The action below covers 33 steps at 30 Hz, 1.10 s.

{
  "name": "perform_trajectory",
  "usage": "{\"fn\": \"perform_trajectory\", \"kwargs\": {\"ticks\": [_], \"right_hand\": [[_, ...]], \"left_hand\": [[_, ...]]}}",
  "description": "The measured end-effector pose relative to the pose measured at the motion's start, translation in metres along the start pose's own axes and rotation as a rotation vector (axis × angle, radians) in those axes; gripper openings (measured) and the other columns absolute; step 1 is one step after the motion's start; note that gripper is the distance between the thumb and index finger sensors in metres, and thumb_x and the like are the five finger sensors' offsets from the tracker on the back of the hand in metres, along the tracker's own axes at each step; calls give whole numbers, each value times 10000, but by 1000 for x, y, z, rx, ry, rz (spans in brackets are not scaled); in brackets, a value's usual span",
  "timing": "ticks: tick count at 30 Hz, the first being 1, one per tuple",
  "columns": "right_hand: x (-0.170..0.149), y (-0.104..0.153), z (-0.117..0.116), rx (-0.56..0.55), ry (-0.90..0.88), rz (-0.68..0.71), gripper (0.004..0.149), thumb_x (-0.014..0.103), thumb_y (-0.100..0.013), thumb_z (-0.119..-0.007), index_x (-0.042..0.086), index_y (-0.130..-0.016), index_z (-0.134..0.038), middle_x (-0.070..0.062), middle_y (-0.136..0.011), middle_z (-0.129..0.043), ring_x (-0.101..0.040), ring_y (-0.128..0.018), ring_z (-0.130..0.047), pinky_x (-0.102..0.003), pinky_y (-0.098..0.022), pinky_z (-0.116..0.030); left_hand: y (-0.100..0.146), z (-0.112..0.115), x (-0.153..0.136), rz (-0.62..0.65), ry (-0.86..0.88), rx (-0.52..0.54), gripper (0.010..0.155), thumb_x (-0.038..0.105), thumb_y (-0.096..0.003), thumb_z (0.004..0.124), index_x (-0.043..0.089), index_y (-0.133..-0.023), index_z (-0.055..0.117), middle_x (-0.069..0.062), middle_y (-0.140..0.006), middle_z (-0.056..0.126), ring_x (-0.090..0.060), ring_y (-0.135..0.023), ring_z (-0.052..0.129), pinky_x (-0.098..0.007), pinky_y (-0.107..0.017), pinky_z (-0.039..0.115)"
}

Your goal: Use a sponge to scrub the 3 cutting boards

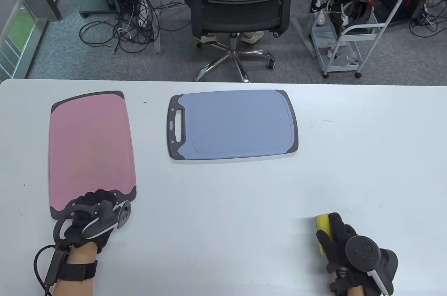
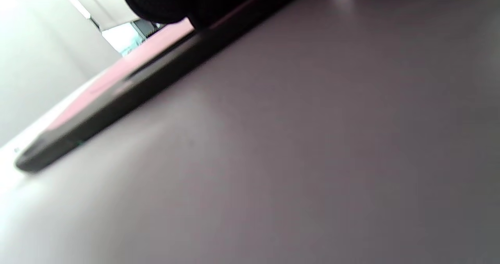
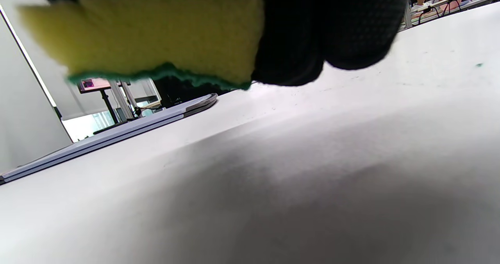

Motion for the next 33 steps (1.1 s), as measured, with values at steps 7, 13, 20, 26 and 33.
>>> {"fn": "perform_trajectory", "kwargs": {"ticks": [7,13,20,26,33], "right_hand": [[2,-3,-1,5,4,14,713,558,-478,-732,136,-1044,-633,-105,-819,-820,-225,-545,-903,-456,-475,-784],[1,-4,-1,7,21,12,713,559,-478,-730,136,-1045,-632,-104,-820,-819,-224,-546,-903,-455,-476,-784],[-6,-5,-2,16,14,-18,714,557,-479,-729,134,-1046,-630,-106,-820,-819,-225,-546,-902,-456,-475,-784],[-3,-5,-7,27,13,-16,712,557,-479,-728,135,-1044,-633,-105,-819,-820,-224,-545,-903,-455,-475,-785],[-4,-3,-9,37,10,-32,713,557,-480,-727,132,-1044,-633,-106,-819,-819,-225,-545,-903,-455,-475,-784]], "left_hand": [[21,-19,3,-58,-138,395,660,757,-516,525,231,-899,635,43,-814,795,-157,-694,929,-435,-600,869],[23,-45,4,-198,-81,513,448,625,-543,734,270,-815,709,75,-726,861,-146,-622,973,-427,-533,913],[28,-88,-12,-462,400,541,570,510,-536,631,200,-1015,624,-103,-953,706,-308,-818,812,-592,-687,694],[53,-74,-28,-511,956,737,555,495,-544,592,166,-989,544,-130,-941,601,-332,-785,707,-641,-634,552],[76,-30,-73,-610,1561,930,531,514,-495,537,222,-937,557,-54,-896,620,-241,-758,733,-570,-635,591]]}}
Point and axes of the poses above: the tracker on the back of each hand, its own x axis roughly to the thumb side, its own y axis roughly from the fingertips to the wrist, z = x × y, the point moved 1 cm from there along -y, roughly from the wrist to the fingertips
